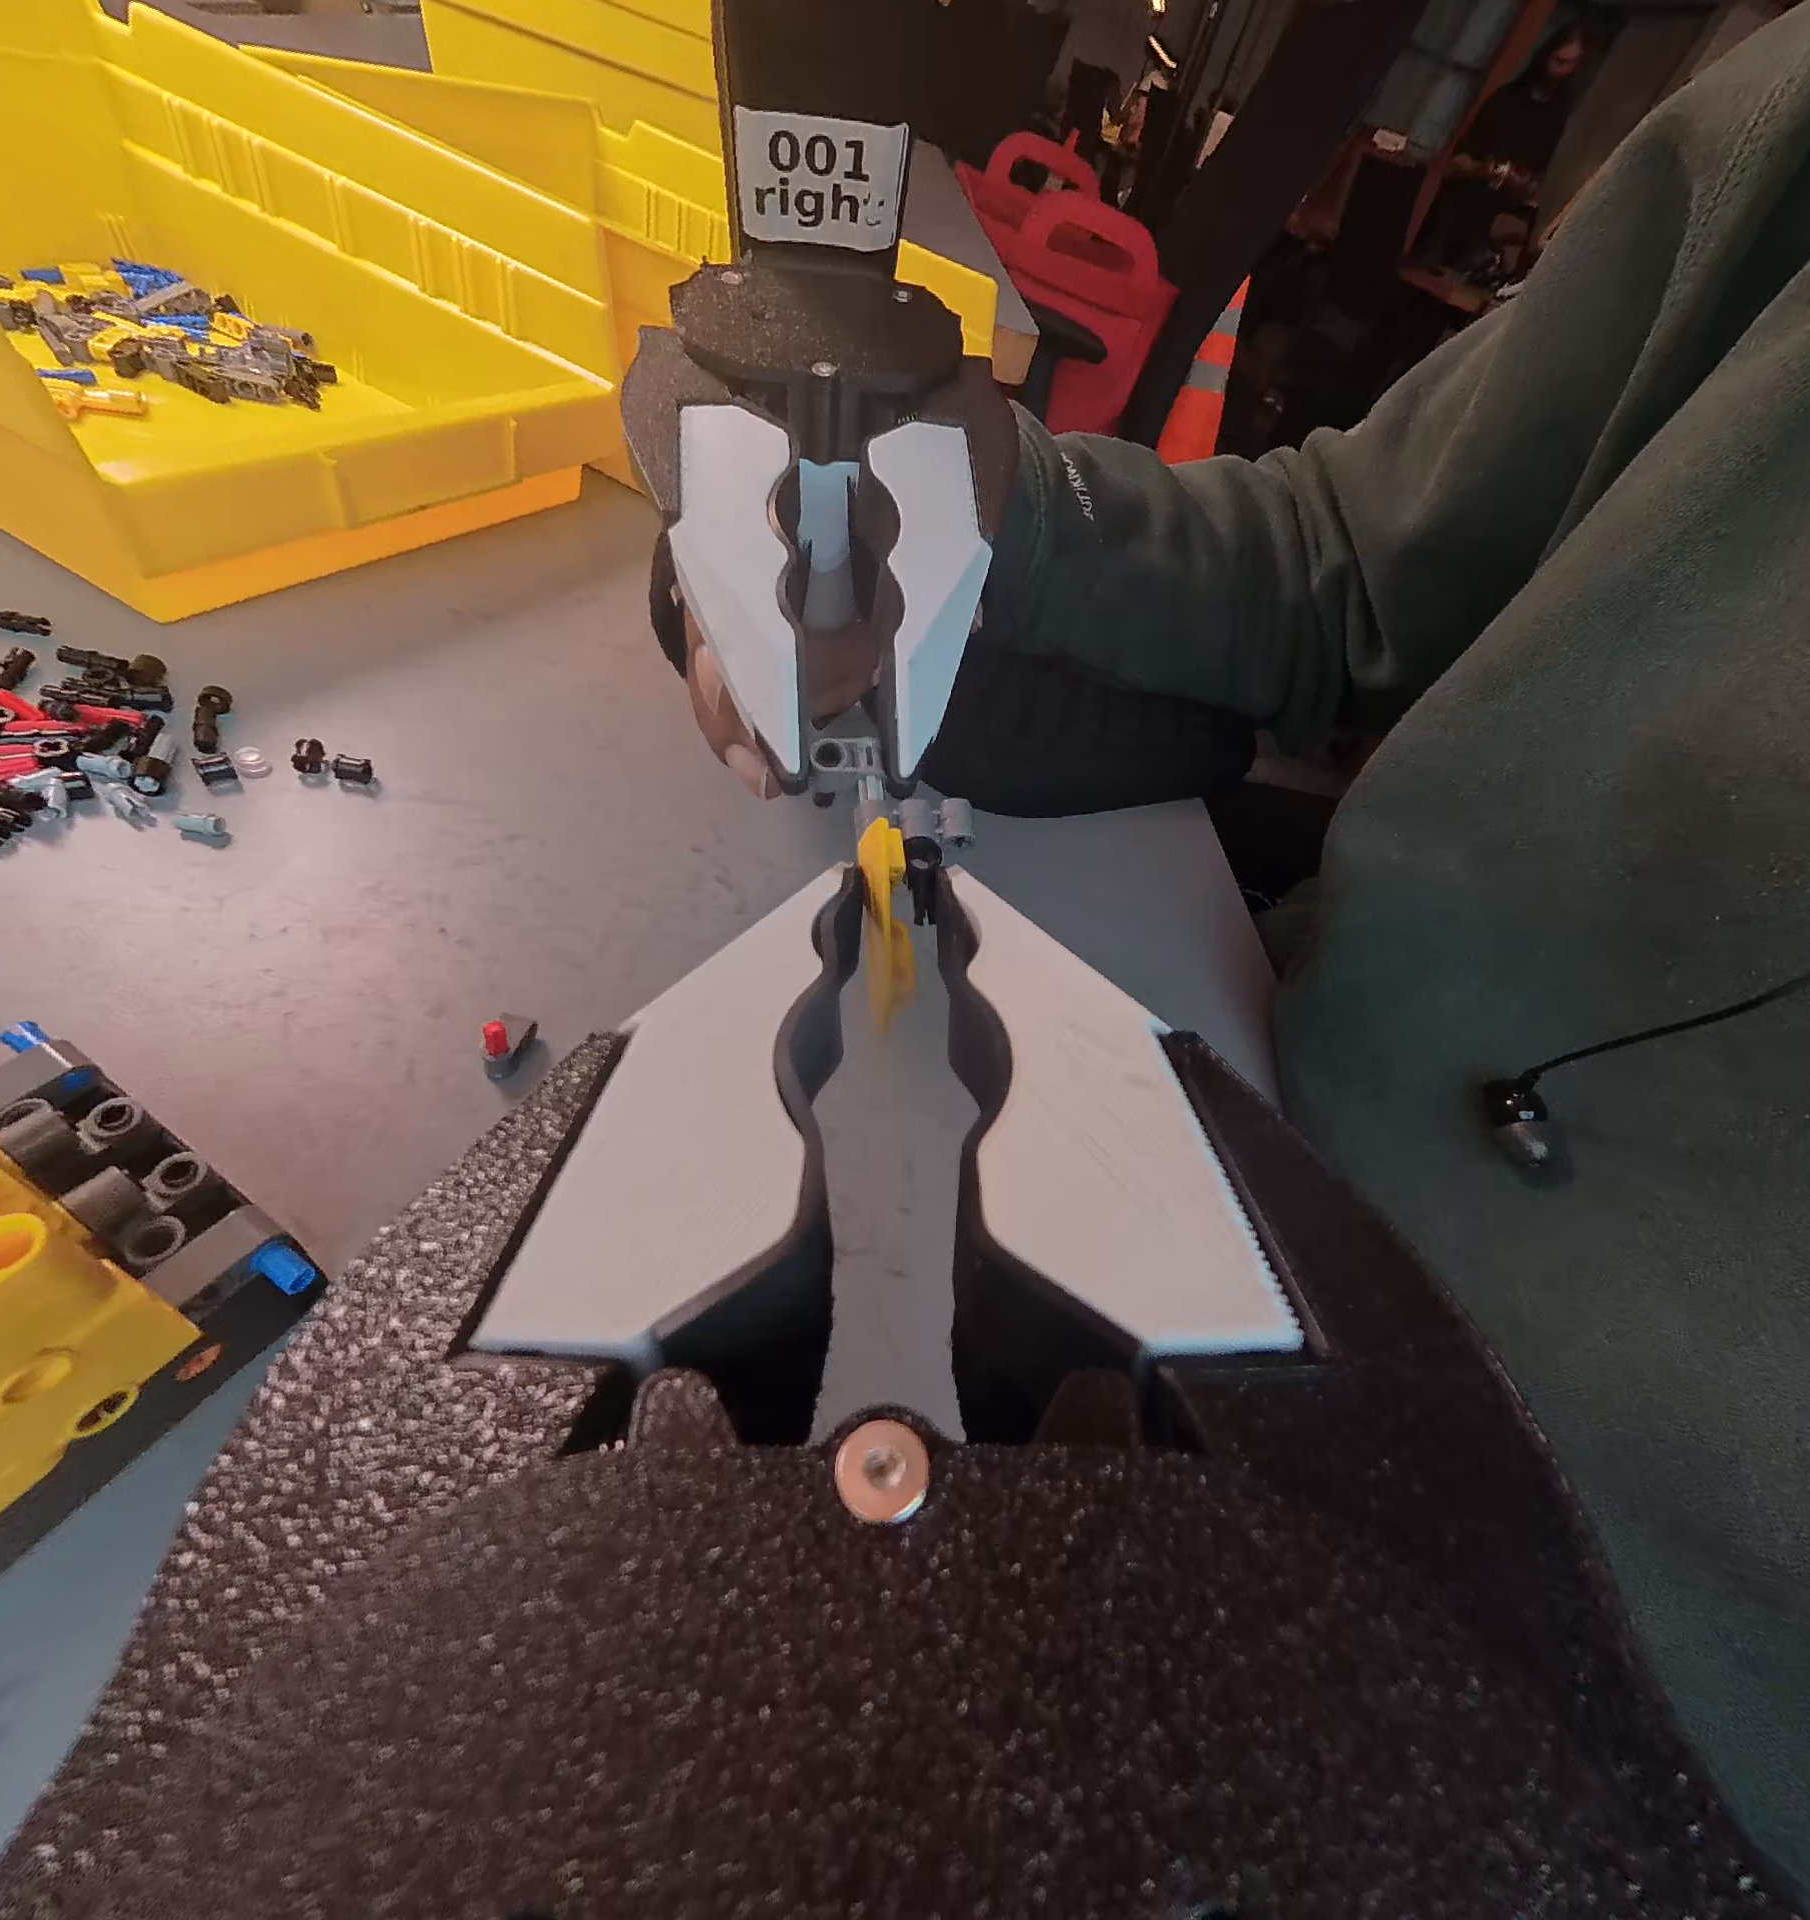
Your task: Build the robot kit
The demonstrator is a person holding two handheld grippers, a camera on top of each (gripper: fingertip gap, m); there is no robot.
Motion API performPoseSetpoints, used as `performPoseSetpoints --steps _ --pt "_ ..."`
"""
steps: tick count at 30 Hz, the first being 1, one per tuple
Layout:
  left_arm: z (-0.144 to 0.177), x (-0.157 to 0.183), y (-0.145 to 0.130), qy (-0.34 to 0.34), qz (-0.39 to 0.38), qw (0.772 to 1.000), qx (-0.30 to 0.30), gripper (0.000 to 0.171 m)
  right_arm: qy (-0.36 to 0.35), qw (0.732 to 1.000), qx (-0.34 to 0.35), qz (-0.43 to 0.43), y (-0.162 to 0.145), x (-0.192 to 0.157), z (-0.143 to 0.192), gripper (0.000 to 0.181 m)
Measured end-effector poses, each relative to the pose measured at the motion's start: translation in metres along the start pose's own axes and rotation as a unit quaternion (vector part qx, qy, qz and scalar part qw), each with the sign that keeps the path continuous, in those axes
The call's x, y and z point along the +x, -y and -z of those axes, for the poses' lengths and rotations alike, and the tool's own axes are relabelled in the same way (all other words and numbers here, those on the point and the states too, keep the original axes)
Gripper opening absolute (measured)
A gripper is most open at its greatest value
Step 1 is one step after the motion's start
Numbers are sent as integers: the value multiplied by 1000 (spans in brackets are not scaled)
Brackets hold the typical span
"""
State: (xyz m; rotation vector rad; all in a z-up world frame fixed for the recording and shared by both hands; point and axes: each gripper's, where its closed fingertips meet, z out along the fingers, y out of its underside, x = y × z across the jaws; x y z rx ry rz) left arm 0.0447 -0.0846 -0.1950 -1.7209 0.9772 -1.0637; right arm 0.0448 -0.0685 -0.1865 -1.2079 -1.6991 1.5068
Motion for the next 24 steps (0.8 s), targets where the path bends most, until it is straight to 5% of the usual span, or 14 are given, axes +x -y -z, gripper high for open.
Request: performPoseSetpoints --steps 9,24 --pt "3 1 19 2 1 998 59 13 -11 998 59 -4 22 2 5 14" --pt "3 4 23 2 1 998 70 13 -7 998 62 -8 26 0 6 14"
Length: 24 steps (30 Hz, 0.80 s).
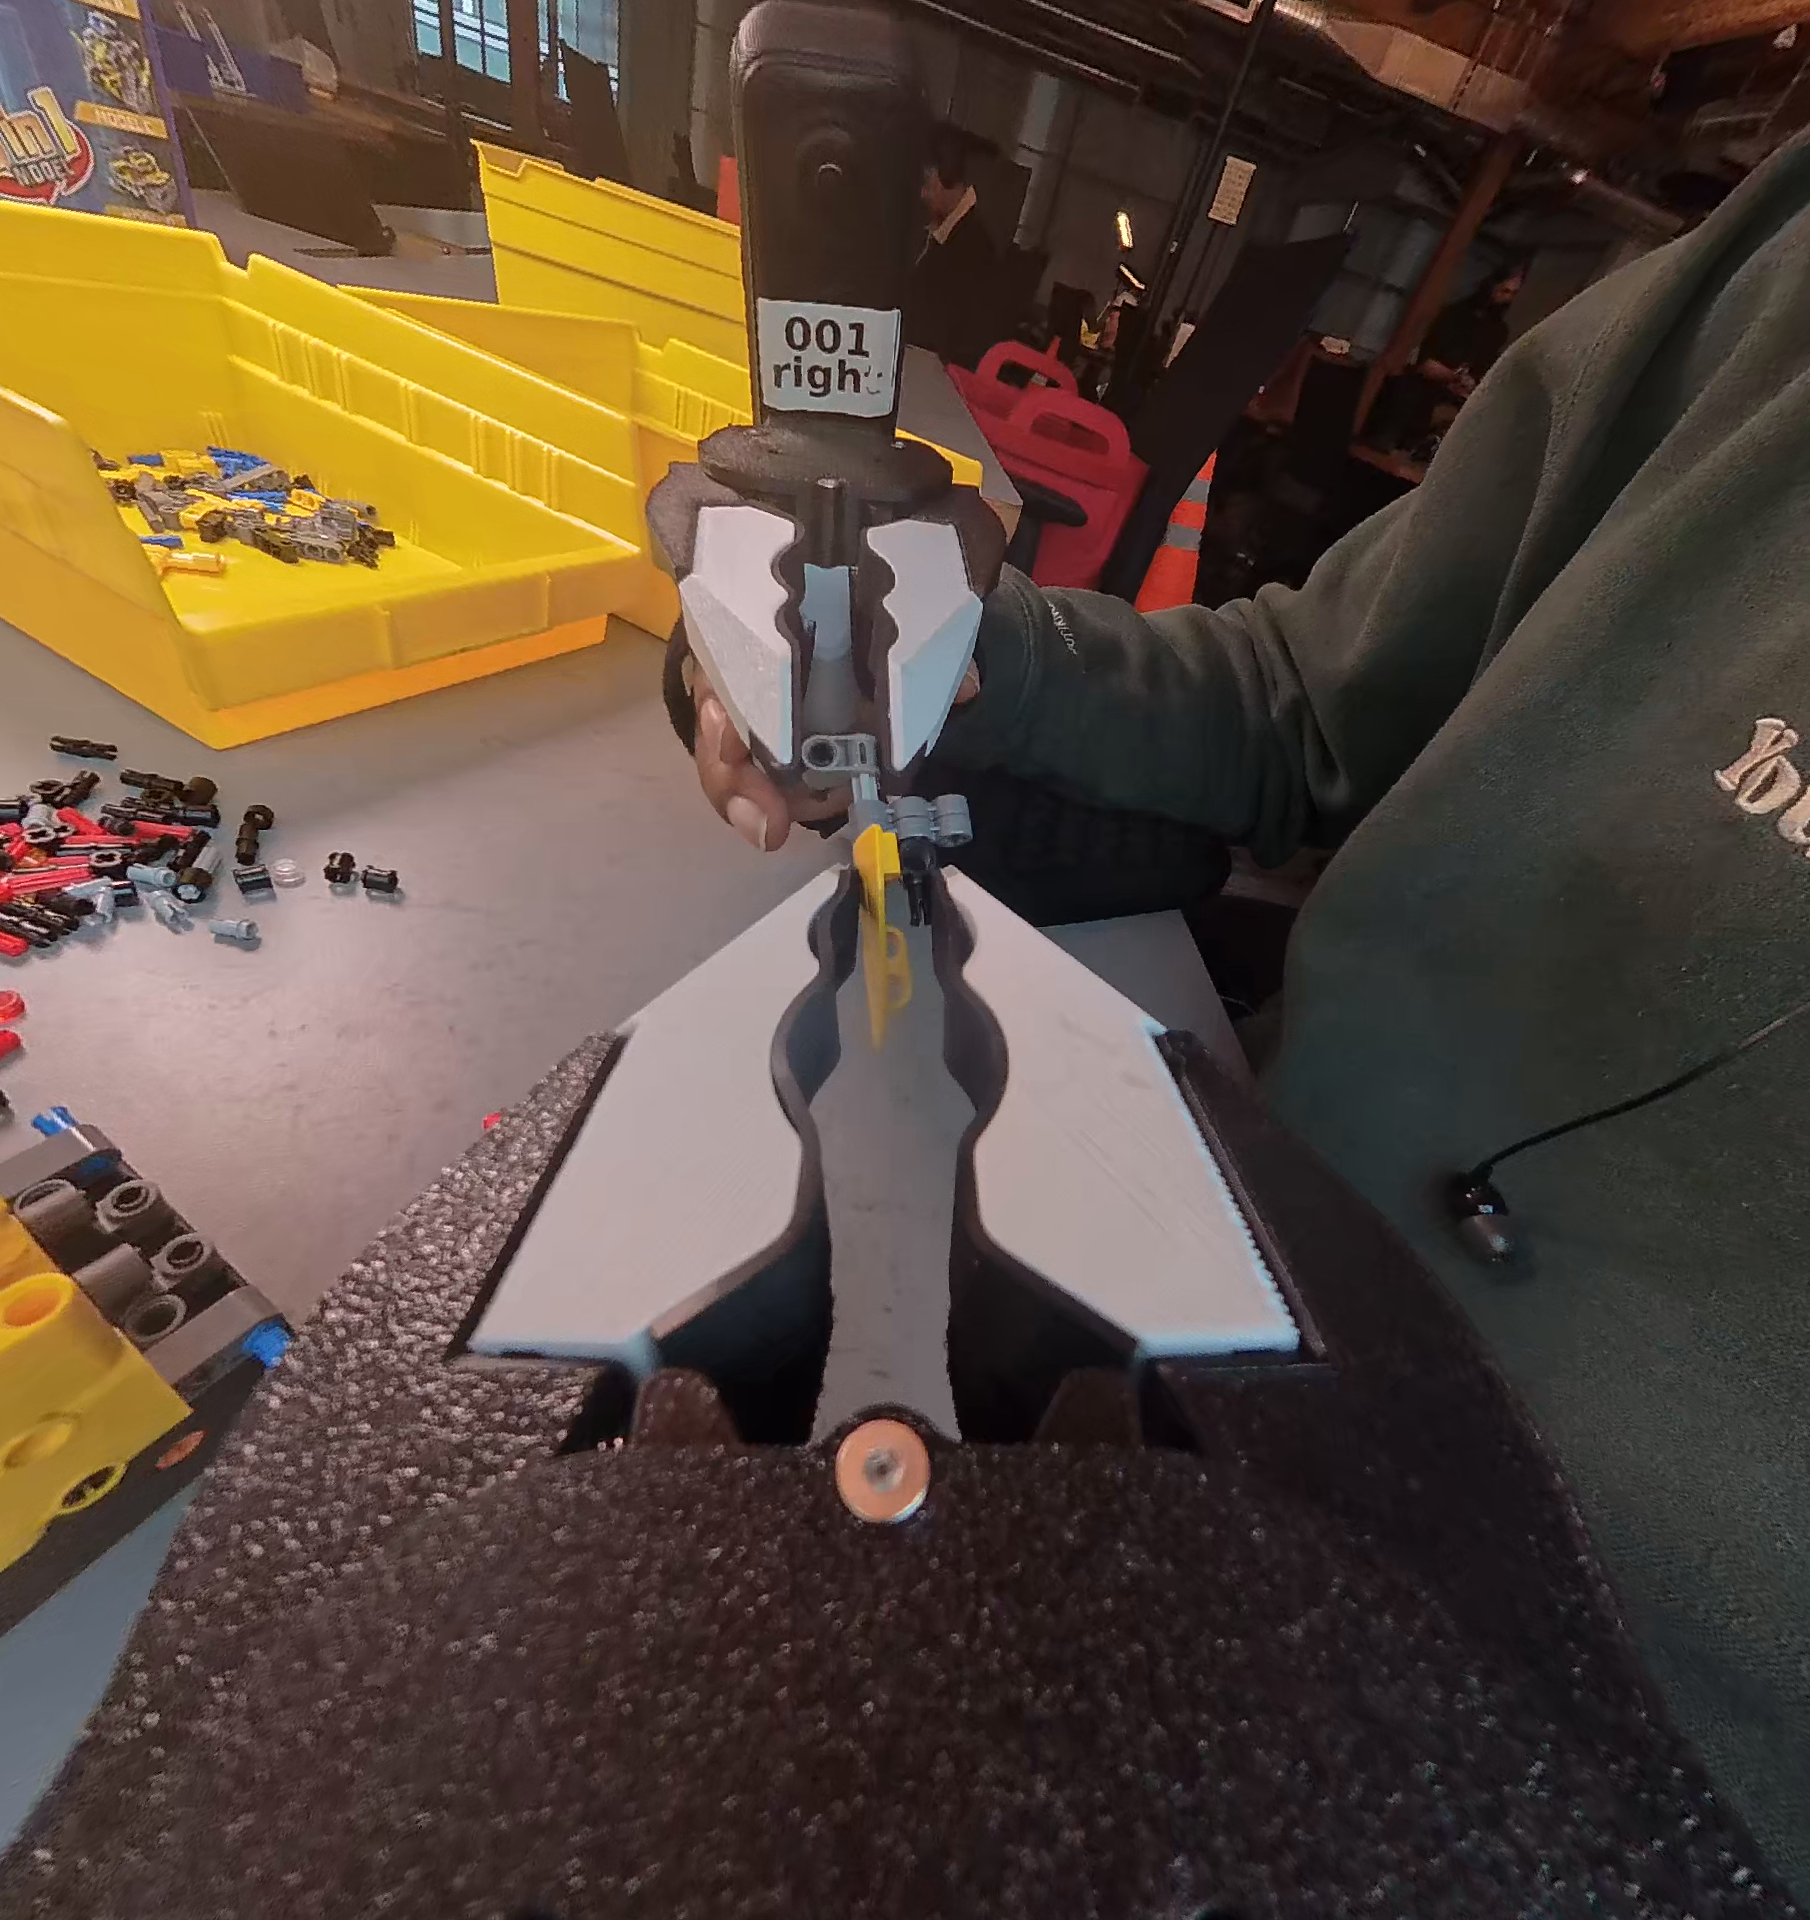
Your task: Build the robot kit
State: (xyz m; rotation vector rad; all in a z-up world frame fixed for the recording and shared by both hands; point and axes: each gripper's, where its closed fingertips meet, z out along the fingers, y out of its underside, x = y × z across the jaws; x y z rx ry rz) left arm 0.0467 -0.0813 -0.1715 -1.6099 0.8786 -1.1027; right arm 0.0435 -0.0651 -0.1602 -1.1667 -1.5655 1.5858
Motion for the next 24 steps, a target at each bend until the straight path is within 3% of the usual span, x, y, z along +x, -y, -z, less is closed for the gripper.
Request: performPoseSetpoints --steps 15,24 --pt "2 -10 -4 36 -24 999 -17 13 -32 999 -6 16 -4 10 -1 14" --pt "2 -14 -32 37 -16 994 -106 13 -43 996 -74 39 -29 13 -8 14"
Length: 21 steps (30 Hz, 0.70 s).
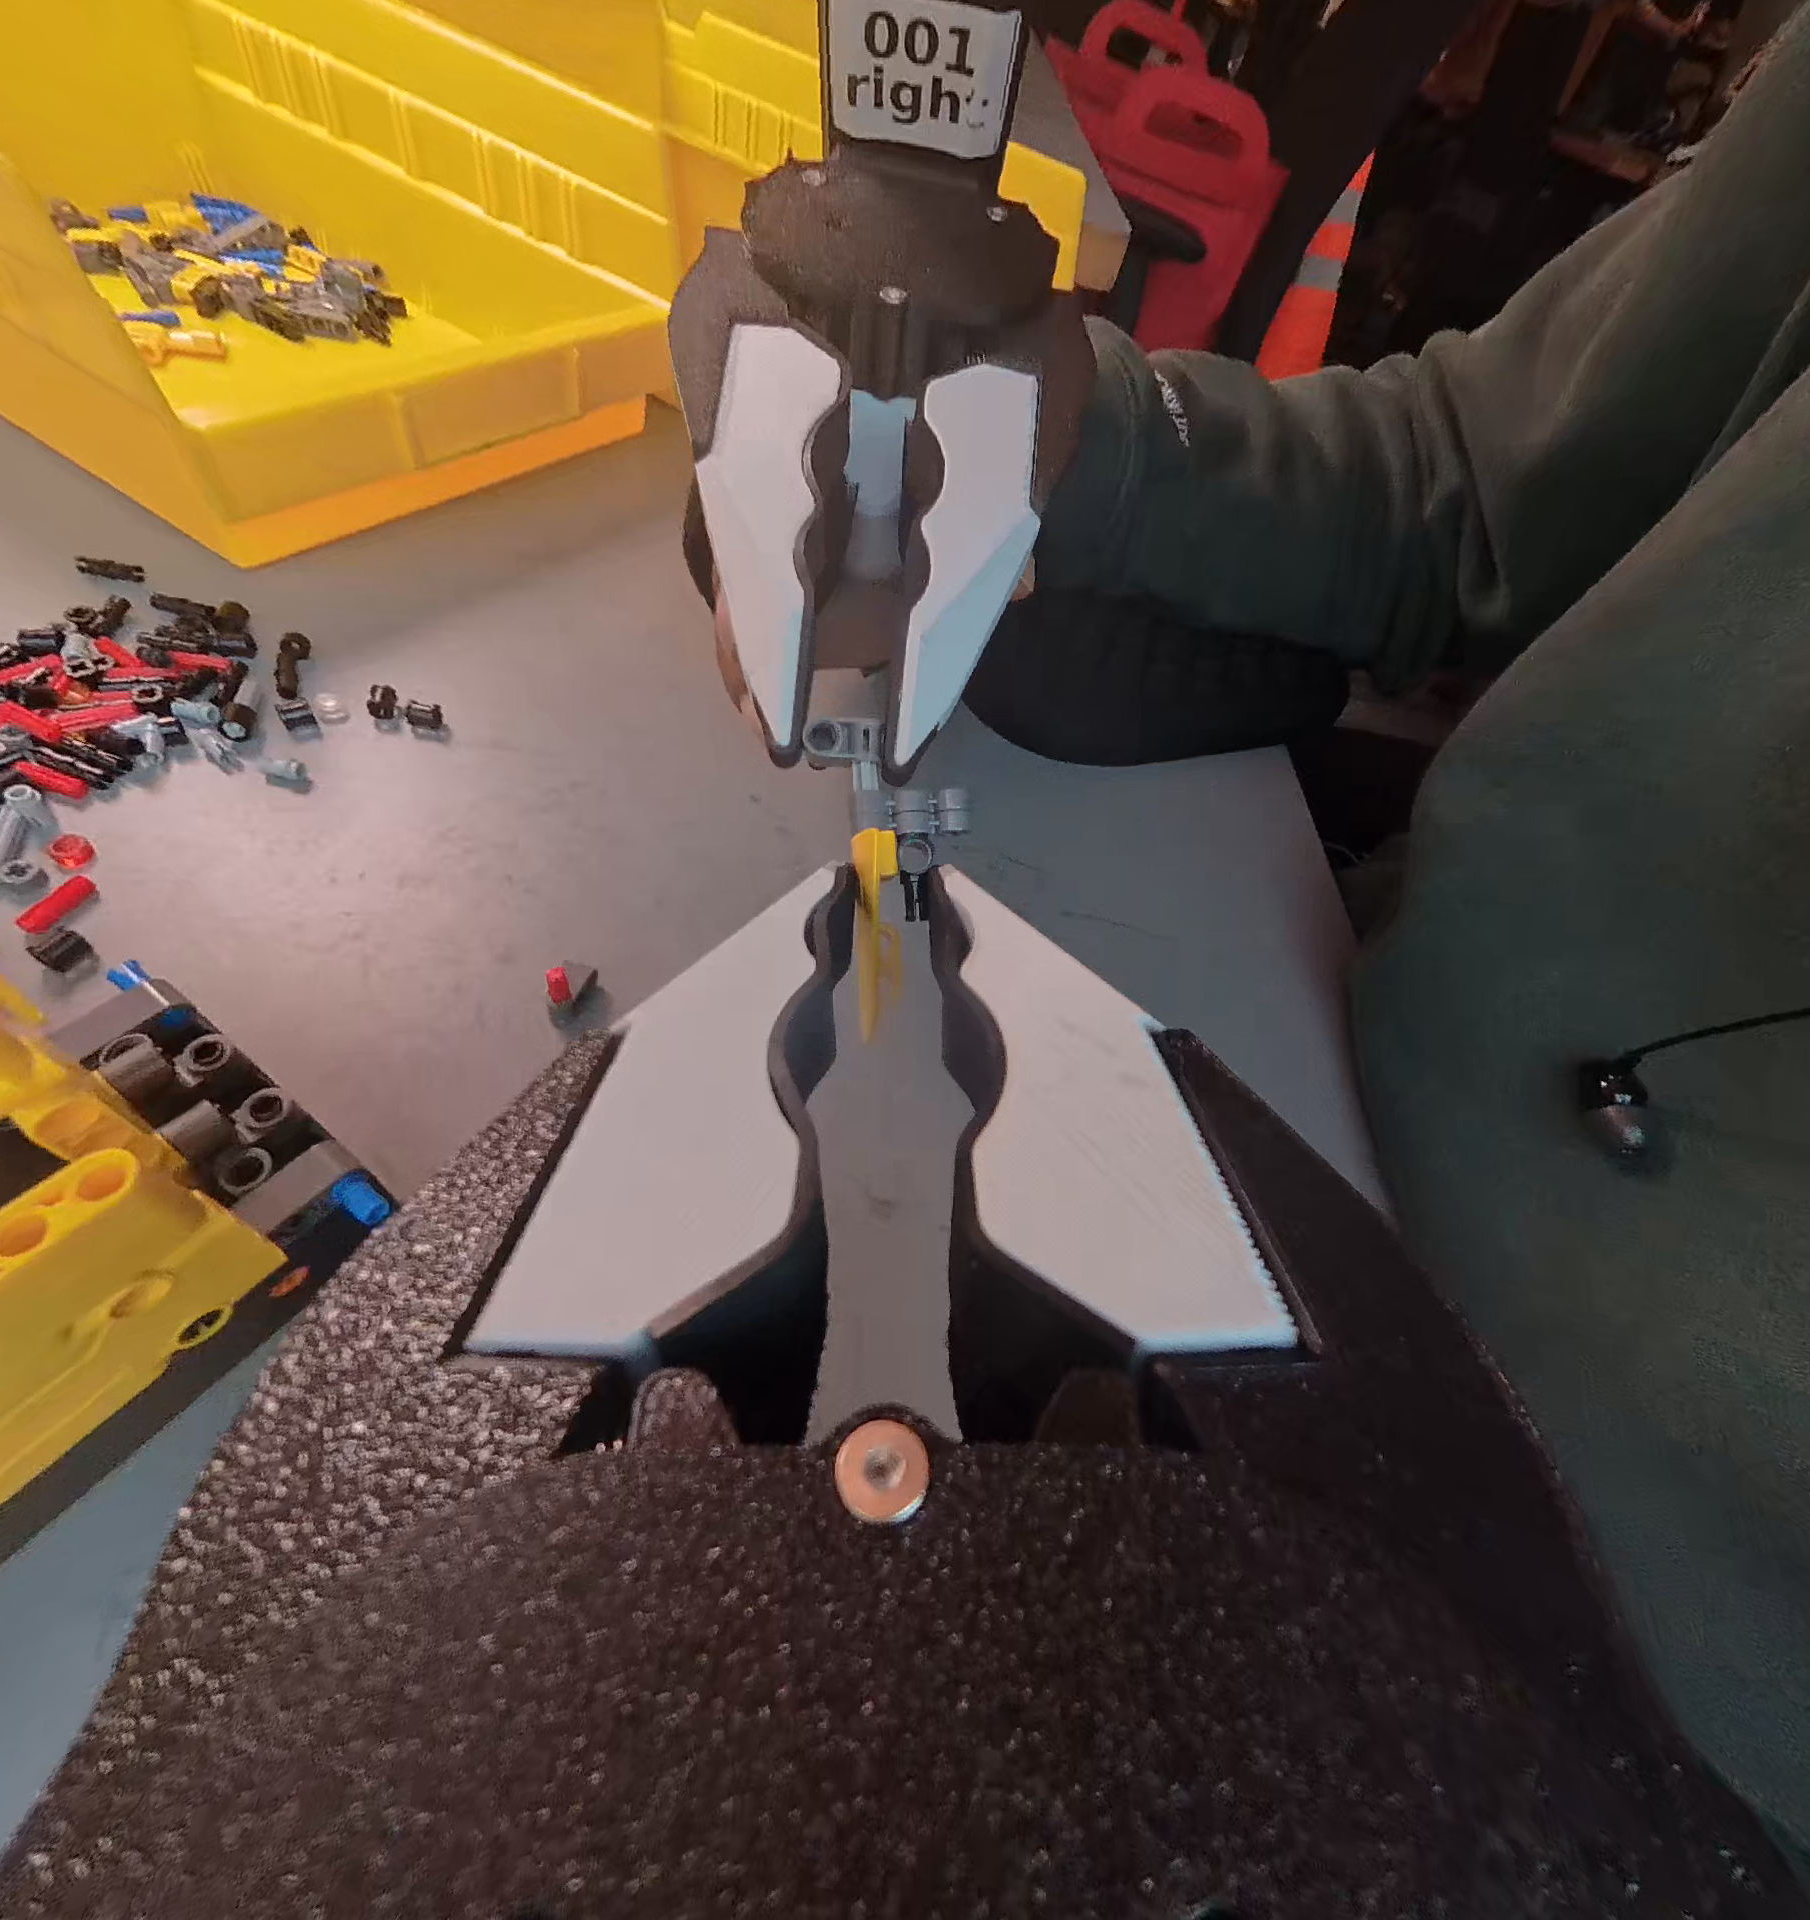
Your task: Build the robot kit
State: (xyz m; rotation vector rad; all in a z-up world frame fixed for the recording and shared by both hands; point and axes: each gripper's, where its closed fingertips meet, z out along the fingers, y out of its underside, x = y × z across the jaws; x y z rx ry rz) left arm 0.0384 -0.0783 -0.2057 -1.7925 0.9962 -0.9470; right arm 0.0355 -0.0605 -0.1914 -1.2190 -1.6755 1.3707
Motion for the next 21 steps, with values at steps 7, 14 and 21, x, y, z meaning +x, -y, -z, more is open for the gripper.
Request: performPoseSetpoints --steps 7,14,21 --pt "5 13 9 -40 -4 999 25 13 44 999 15 -12 6 -14 4 14" --pt "12 15 19 -46 1 998 48 13 30 998 53 -21 22 -5 23 14" --pt "-15 -1 -58 18 -25 986 -165 13 24 999 27 -22 9 -3 12 14"
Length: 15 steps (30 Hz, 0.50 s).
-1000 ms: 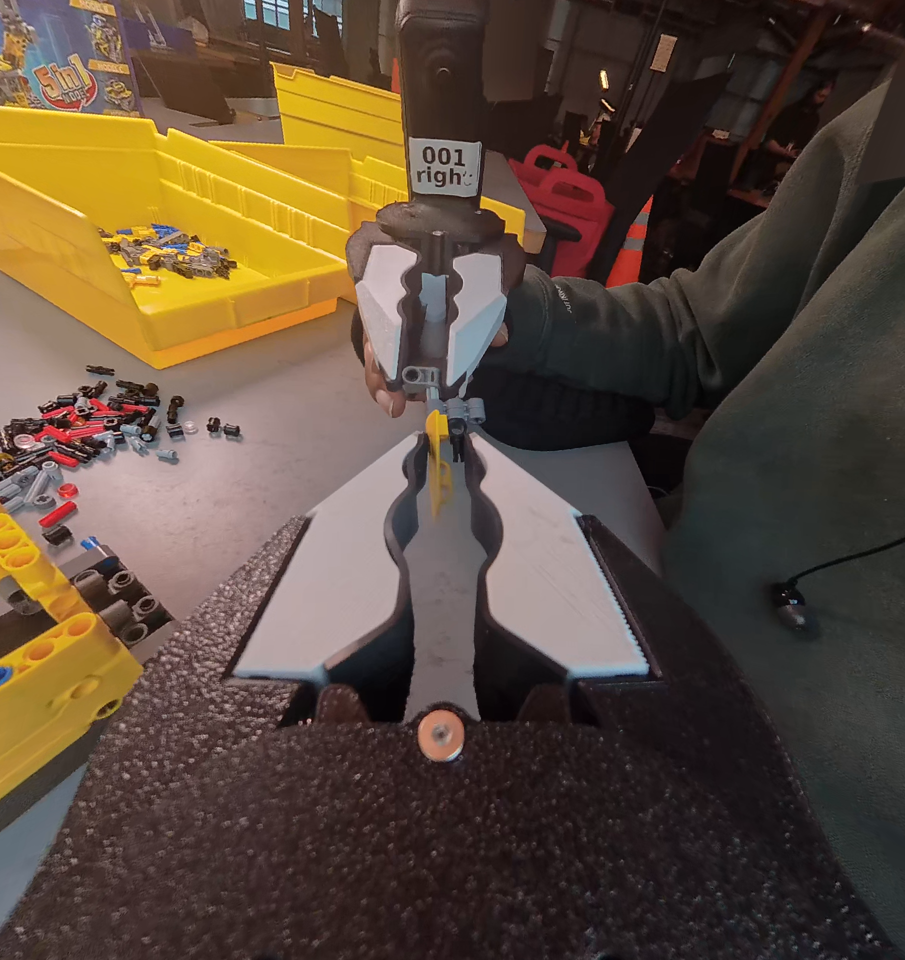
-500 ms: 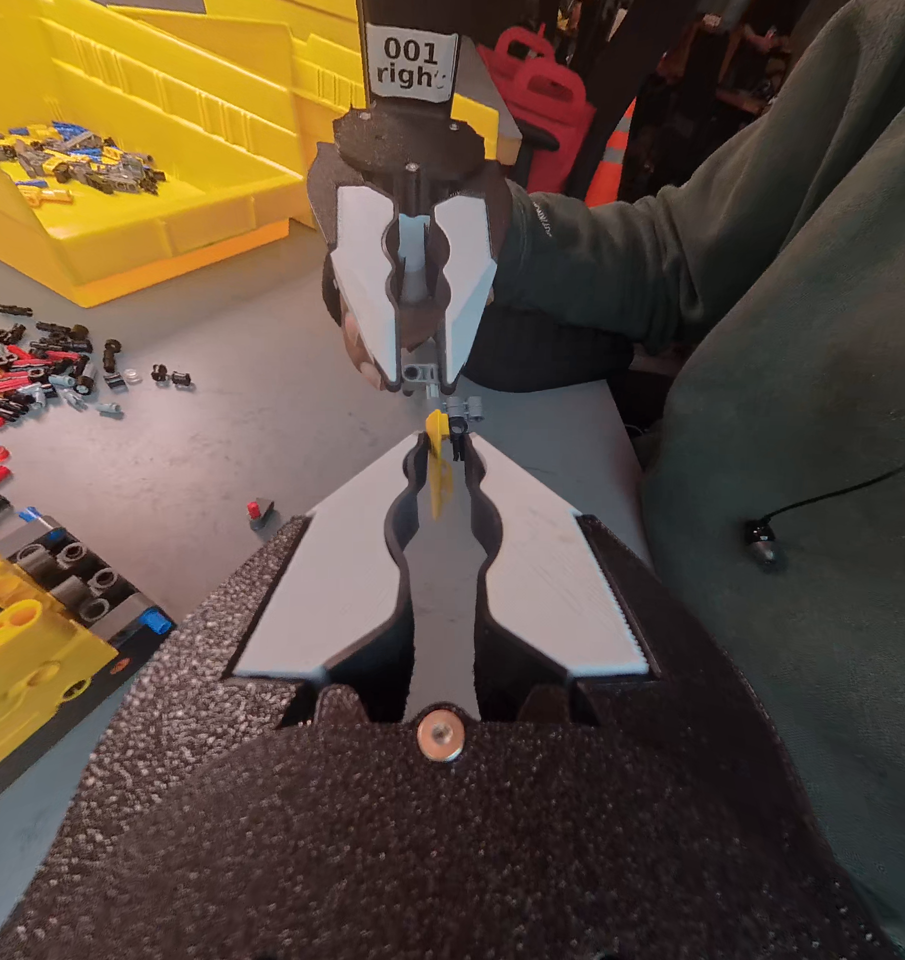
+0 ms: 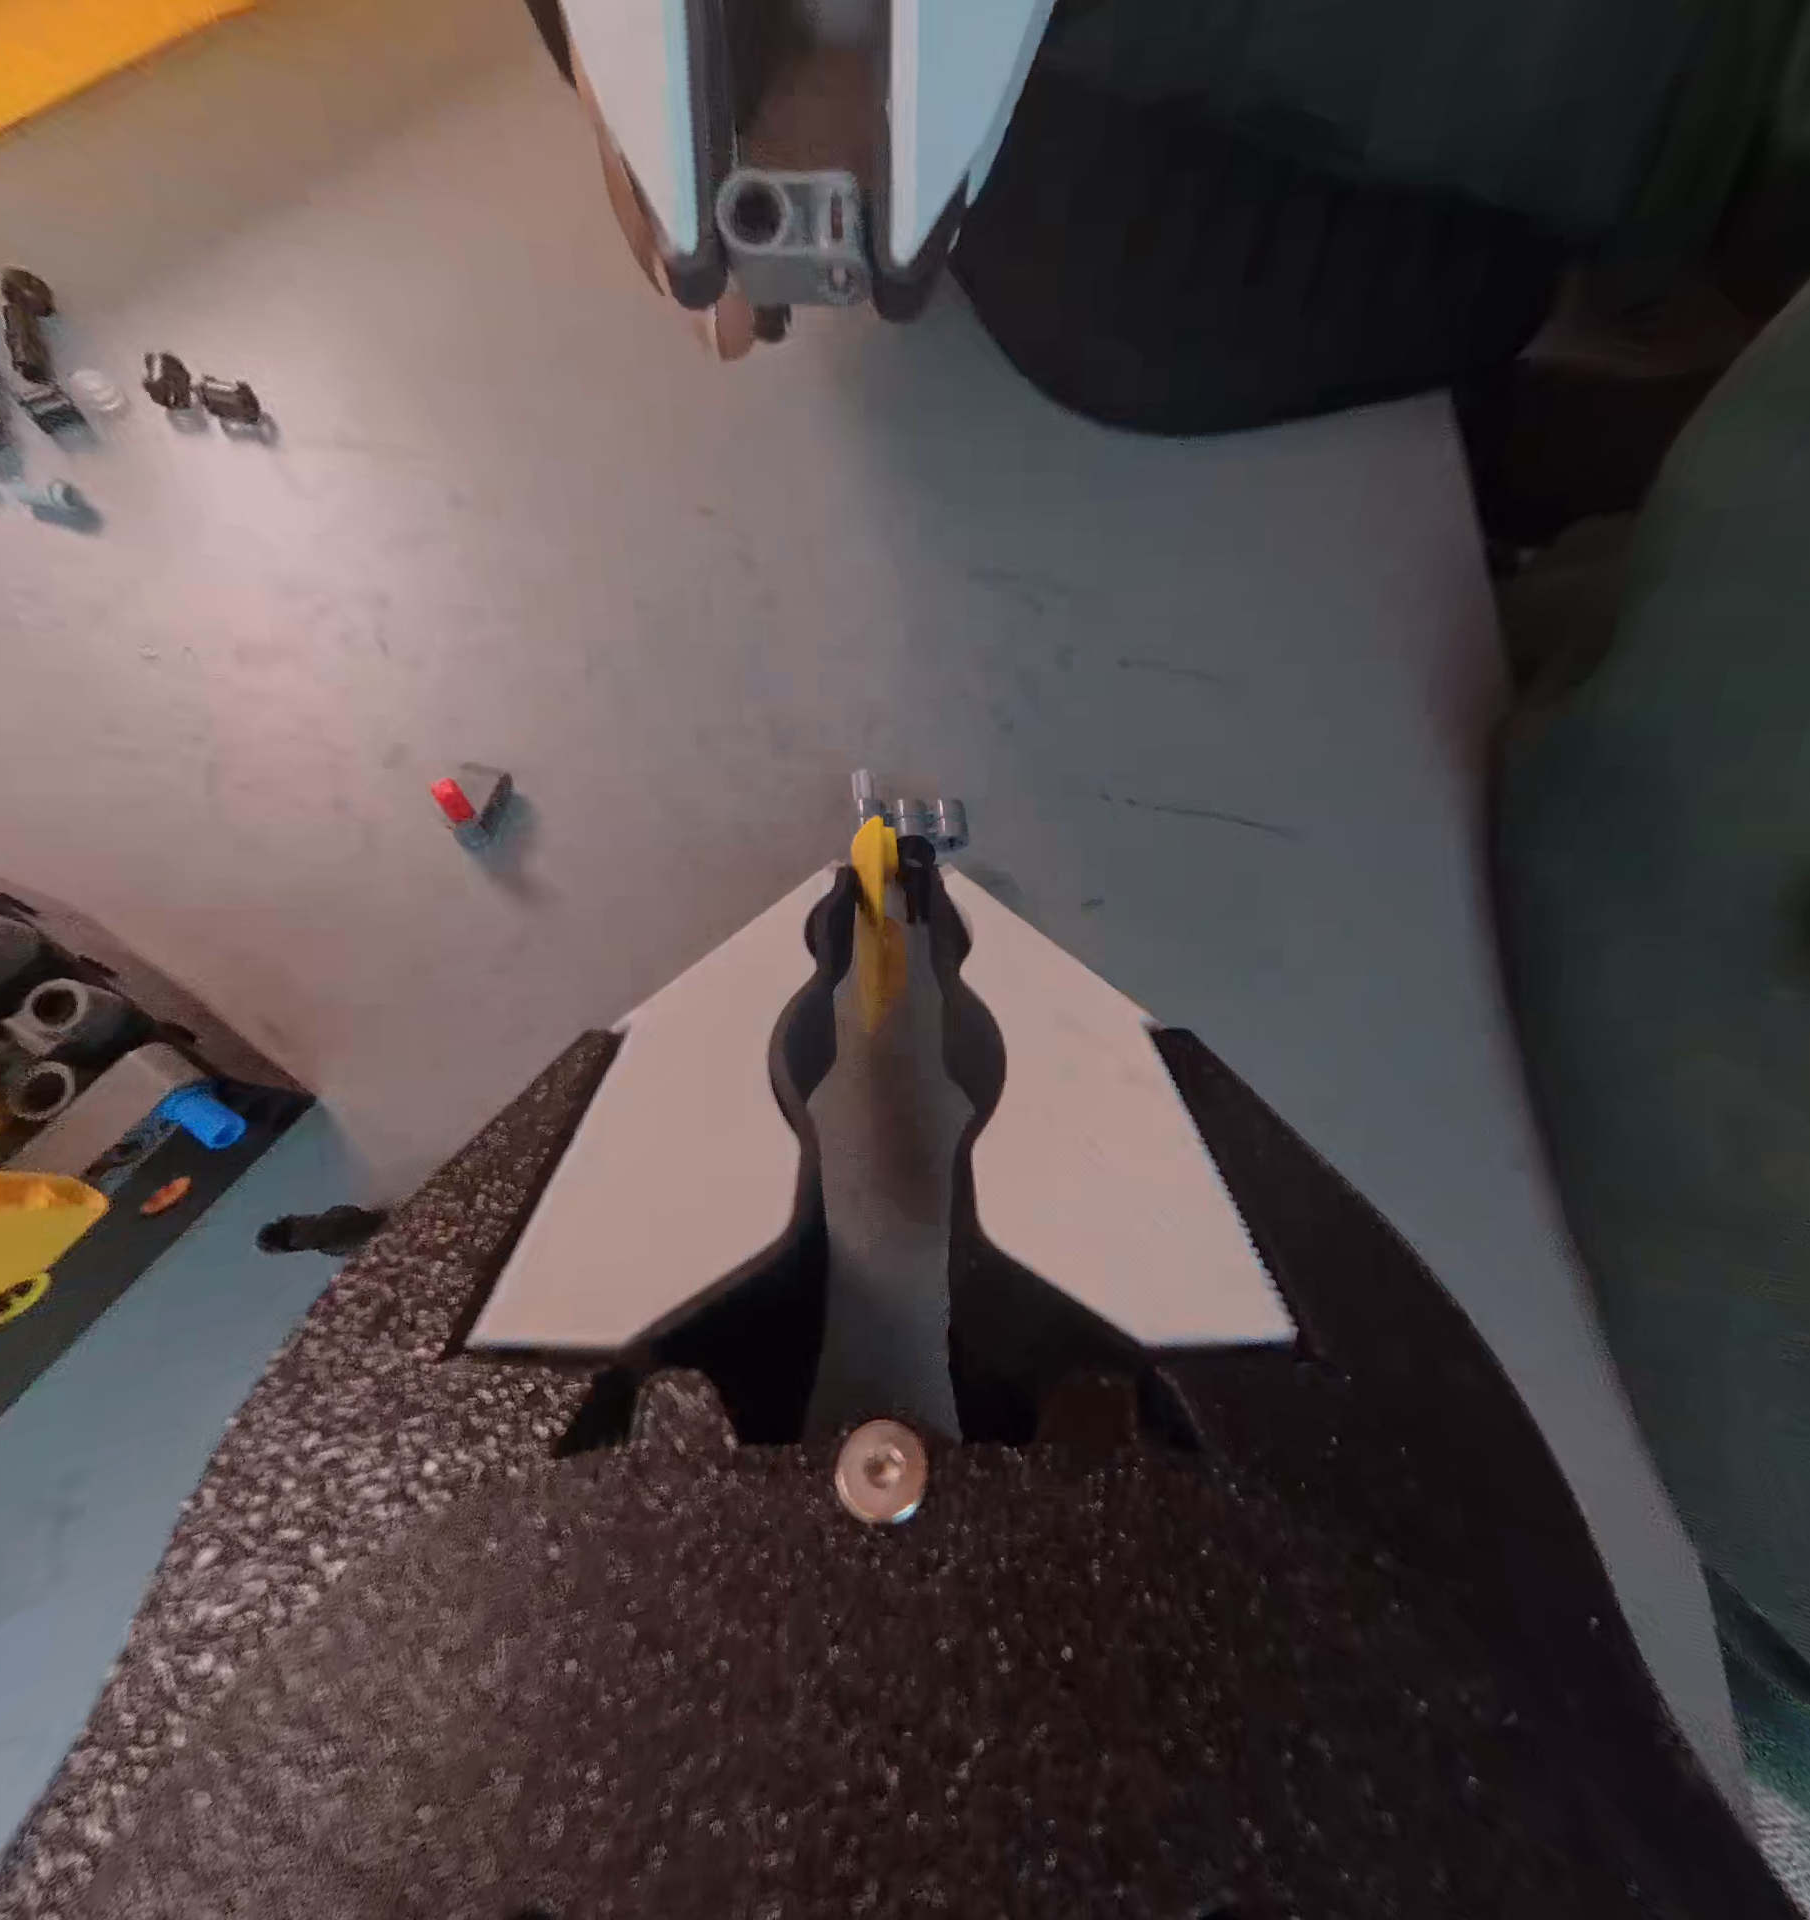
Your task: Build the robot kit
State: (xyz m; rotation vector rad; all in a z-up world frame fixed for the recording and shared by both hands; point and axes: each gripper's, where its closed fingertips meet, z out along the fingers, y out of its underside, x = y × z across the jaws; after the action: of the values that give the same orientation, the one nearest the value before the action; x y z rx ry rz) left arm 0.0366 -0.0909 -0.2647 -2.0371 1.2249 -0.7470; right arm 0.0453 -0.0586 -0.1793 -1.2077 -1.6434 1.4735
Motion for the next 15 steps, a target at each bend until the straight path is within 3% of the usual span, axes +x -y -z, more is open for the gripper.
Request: performPoseSetpoints --steps 3,9,12,15 --pt "-4 -1 -8 19 -21 999 -27 13 -9 1000 -5 2 -2 3 -2 14" --pt "0 -1 -5 11 4 1000 -12 20 -35 999 -5 7 -3 11 -4 14" --pt "12 -10 13 18 32 998 46 20 -46 999 3 9 1 14 -5 14" --pt "32 -28 38 67 35 988 131 19 -57 998 14 9 5 16 -6 14"
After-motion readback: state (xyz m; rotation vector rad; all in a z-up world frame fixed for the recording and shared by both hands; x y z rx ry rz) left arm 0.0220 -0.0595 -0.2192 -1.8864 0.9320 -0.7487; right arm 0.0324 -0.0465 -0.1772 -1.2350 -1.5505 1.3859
